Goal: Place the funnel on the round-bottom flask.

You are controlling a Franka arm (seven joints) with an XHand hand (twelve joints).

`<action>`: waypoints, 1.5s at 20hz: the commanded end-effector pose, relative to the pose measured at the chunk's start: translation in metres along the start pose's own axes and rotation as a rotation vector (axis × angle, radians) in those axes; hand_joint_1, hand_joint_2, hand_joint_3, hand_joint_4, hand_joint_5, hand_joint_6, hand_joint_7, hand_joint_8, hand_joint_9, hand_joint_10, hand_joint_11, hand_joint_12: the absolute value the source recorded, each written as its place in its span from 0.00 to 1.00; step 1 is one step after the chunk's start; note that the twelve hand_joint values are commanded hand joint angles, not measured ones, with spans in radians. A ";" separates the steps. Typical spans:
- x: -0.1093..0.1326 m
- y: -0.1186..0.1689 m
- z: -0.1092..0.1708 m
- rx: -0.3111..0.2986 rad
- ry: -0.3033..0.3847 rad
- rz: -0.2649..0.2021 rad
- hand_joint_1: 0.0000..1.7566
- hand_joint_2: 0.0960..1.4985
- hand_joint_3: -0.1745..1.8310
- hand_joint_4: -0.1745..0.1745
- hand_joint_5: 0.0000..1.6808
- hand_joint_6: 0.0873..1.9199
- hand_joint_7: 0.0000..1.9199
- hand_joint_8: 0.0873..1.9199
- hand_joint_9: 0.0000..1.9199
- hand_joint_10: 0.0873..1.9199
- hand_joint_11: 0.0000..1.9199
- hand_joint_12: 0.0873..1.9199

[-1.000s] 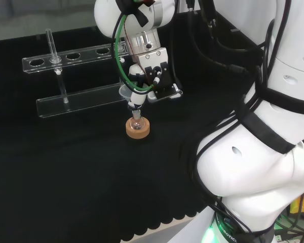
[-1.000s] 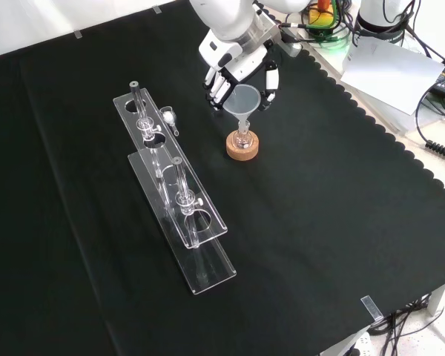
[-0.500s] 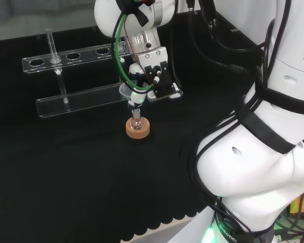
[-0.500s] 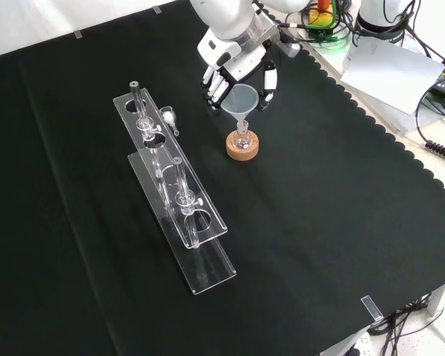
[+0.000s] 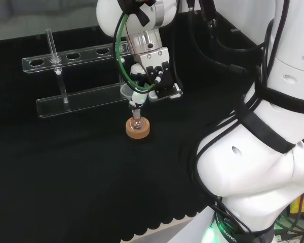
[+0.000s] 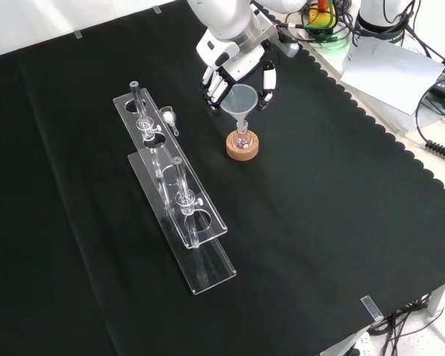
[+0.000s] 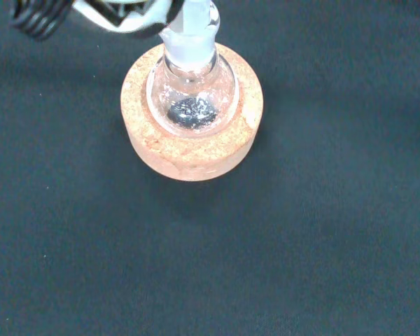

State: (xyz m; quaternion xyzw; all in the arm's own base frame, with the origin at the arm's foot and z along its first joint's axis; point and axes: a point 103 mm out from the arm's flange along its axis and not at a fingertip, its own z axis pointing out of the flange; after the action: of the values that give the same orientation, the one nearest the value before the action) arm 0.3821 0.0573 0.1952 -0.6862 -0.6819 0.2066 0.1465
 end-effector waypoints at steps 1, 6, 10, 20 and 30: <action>-0.001 0.000 0.001 -0.001 -0.001 -0.002 0.47 0.47 0.45 0.34 0.27 0.32 0.17 0.34 0.38 0.25 0.23 0.69; -0.001 0.000 0.002 0.003 0.000 -0.007 0.46 0.46 0.45 0.31 0.23 0.25 0.17 0.34 0.38 0.26 0.22 0.70; -0.001 0.001 0.004 0.039 -0.010 -0.014 0.44 0.44 0.45 0.28 0.20 0.09 0.13 0.35 0.34 0.28 0.20 0.70; -0.001 0.001 0.006 0.070 -0.030 -0.021 0.42 0.42 0.42 0.29 0.16 0.00 0.06 0.35 0.24 0.32 0.07 0.74; -0.003 -0.007 0.005 0.083 -0.027 -0.049 0.38 0.39 0.35 0.33 0.07 0.00 0.00 0.15 0.05 0.34 0.00 0.68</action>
State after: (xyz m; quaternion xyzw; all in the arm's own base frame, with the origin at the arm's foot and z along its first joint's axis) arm 0.3772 0.0544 0.1936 -0.6642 -0.6903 0.2367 0.1620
